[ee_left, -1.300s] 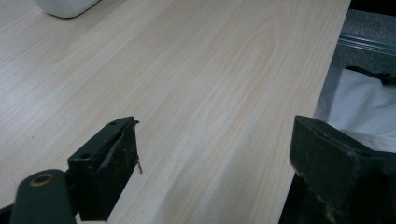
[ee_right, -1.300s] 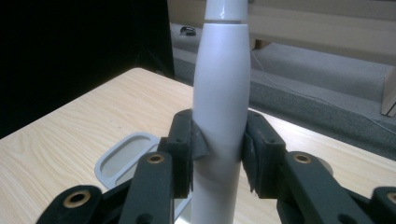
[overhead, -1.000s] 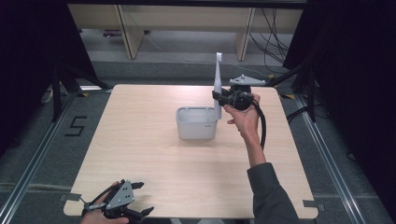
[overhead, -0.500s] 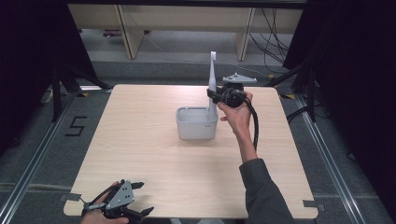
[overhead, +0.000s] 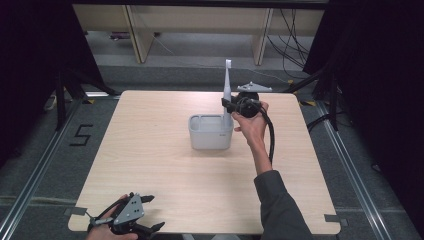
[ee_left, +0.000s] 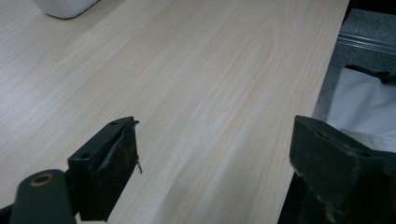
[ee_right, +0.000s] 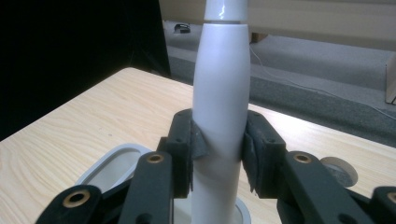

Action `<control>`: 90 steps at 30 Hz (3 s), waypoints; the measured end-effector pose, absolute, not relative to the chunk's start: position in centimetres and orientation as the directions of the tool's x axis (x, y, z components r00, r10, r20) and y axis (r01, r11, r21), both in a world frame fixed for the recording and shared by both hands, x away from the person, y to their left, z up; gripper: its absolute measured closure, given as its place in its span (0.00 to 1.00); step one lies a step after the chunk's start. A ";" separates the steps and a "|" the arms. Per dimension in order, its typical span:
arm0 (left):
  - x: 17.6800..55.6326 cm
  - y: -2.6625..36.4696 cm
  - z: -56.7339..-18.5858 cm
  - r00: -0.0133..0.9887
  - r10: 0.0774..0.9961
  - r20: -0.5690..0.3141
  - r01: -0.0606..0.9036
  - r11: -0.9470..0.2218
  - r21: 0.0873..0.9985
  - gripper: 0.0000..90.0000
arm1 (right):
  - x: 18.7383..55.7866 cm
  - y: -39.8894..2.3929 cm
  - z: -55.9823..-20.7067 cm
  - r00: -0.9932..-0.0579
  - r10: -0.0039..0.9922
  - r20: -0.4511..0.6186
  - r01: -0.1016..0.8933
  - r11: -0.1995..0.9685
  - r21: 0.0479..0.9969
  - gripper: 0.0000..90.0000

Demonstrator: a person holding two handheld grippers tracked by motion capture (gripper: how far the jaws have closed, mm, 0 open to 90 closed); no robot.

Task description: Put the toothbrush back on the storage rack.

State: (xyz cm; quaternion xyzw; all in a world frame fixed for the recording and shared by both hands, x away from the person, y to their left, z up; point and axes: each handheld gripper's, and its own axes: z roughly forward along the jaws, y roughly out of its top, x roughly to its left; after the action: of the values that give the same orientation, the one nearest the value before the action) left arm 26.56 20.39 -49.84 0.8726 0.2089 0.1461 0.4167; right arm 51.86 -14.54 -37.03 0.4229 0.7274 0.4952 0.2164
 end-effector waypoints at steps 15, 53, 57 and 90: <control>26.6 20.4 -49.9 0.874 0.480 0.079 0.242 -0.569 0.786 0.16 | 52.0 -14.6 -38.6 -0.543 0.834 0.094 0.414 0.168 0.895 0.74; 26.6 20.4 -49.9 0.877 0.474 0.081 0.238 -0.573 0.784 0.16 | 52.0 -14.6 -41.8 -0.538 0.841 0.056 0.466 0.241 0.851 0.74; 26.6 20.4 -49.8 0.878 0.470 0.086 0.234 -0.581 0.780 0.16 | 51.9 -14.4 -41.9 -0.544 0.838 0.038 0.463 0.263 0.846 0.74; 26.5 20.2 -50.0 0.871 0.484 0.087 0.234 -0.562 0.794 0.16 | 49.4 -15.5 -40.3 -0.561 0.827 0.043 0.413 0.235 0.880 0.48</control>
State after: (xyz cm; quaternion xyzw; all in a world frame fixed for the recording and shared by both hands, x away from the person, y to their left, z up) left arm 26.50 20.25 -50.01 0.8710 0.2061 0.1492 0.4203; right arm 49.41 -15.52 -40.33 0.4115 0.7531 0.4619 0.2238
